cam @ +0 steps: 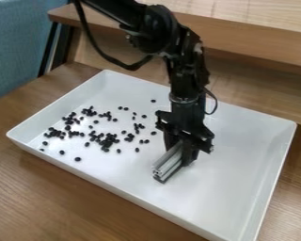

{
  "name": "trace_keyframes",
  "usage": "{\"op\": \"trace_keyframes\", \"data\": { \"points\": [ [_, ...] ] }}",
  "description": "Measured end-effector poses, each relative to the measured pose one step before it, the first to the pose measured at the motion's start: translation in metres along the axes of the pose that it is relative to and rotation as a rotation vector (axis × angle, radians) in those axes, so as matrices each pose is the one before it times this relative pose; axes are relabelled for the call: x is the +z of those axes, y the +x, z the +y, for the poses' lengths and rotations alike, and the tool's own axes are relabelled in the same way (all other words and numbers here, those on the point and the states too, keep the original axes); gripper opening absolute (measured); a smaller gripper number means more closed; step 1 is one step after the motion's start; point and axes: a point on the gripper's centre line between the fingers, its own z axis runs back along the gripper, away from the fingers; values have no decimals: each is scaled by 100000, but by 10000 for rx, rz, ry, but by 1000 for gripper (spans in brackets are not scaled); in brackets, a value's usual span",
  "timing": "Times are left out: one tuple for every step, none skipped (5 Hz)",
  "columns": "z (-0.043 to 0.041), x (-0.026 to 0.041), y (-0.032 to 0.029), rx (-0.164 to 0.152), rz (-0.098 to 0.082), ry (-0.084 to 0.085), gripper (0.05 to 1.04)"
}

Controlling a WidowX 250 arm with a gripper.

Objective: Sweep into pile

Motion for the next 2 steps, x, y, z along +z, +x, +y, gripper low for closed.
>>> {"op": "trace_keyframes", "data": {
  "points": [
    [1672,-33,-632,-304,79,7,402],
    [1675,-37,-668,-229,-214,-104,402]
  ]
}}
